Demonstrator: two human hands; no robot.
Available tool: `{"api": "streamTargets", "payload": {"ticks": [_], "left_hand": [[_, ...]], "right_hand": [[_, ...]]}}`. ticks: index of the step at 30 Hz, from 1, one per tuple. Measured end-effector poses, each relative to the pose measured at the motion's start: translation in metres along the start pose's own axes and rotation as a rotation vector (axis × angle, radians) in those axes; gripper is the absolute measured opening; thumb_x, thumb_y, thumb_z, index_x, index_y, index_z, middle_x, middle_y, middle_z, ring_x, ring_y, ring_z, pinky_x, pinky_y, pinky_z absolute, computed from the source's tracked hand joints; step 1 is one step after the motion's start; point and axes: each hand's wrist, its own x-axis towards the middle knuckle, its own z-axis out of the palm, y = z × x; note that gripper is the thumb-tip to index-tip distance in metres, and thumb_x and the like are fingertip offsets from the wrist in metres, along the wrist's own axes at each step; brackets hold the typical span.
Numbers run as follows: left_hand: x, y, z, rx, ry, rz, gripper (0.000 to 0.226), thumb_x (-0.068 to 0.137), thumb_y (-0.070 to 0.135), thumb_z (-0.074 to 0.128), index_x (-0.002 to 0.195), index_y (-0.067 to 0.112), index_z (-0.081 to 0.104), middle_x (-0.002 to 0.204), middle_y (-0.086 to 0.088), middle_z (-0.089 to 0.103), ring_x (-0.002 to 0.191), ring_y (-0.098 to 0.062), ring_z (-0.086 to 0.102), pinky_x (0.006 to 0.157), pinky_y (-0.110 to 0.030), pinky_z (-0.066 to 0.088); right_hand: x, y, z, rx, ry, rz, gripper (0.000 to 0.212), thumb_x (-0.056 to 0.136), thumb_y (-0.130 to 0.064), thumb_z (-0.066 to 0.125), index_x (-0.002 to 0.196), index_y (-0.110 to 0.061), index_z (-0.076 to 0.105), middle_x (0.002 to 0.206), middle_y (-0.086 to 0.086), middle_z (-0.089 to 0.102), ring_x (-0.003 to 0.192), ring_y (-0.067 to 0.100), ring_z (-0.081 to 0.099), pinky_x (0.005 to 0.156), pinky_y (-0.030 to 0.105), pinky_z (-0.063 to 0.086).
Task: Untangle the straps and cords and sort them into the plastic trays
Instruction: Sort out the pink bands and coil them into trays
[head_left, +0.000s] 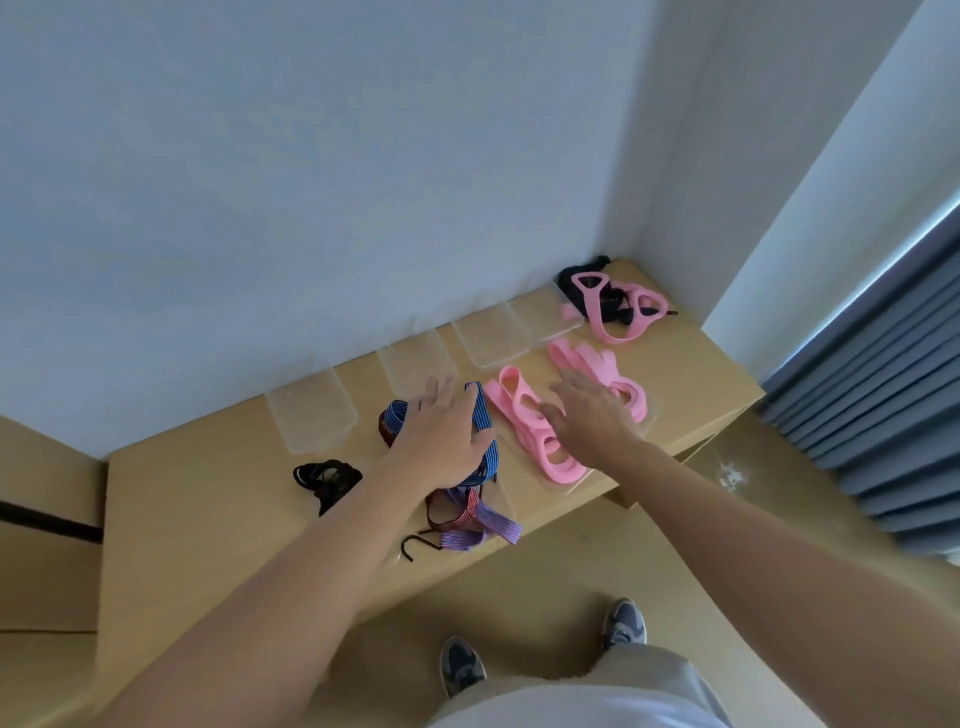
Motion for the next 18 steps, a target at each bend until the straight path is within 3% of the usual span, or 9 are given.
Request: {"api": "streamTargets", "payload": {"ticks": [3,6,10,18], "left_hand": [[0.008,0.027,0.000,0.016,-0.005,-0.012,0.071,0.106,0.052,0.033,0.162,0.016,0.009,0.170,-0.015,-0.001,0.156,-0.038,-0.007,0.125,-0.055,0.008],[0.017,0.057,0.003,0.028,0.014,-0.009,0.072,0.105,0.055,0.033,0.161,0.016,0.011,0.170,-0.015,0.004,0.156,-0.039,-0.004,0.124,-0.059,0.013],[0.031,0.108,0.004,0.006,0.018,-0.069,0.074,0.105,0.054,0.035,0.161,0.013,0.010,0.171,-0.014,0.001,0.156,-0.037,-0.006,0.125,-0.058,0.011],[0.060,0.210,0.008,-0.037,0.050,-0.104,0.066,0.106,0.046,0.036,0.158,0.008,0.018,0.170,-0.014,0.005,0.155,-0.042,-0.003,0.123,-0.061,0.013]], "right_hand": [[0.000,0.030,-0.012,-0.015,-0.040,0.018,0.049,0.105,-0.044,0.041,0.140,-0.012,0.051,0.163,0.007,0.028,0.144,0.029,0.037,0.110,0.044,0.035],[-0.004,0.065,-0.028,-0.013,-0.062,0.000,0.056,0.106,-0.046,0.038,0.152,-0.014,0.038,0.165,0.007,0.024,0.150,0.028,0.026,0.117,0.046,0.029],[-0.016,0.114,-0.055,0.003,-0.079,-0.030,0.052,0.106,-0.045,0.040,0.146,-0.013,0.046,0.160,0.007,0.034,0.145,0.027,0.034,0.113,0.043,0.031],[-0.029,0.202,-0.074,0.013,-0.130,-0.092,0.053,0.106,-0.043,0.041,0.152,-0.017,0.038,0.159,0.004,0.036,0.144,0.026,0.038,0.114,0.043,0.034]]}}
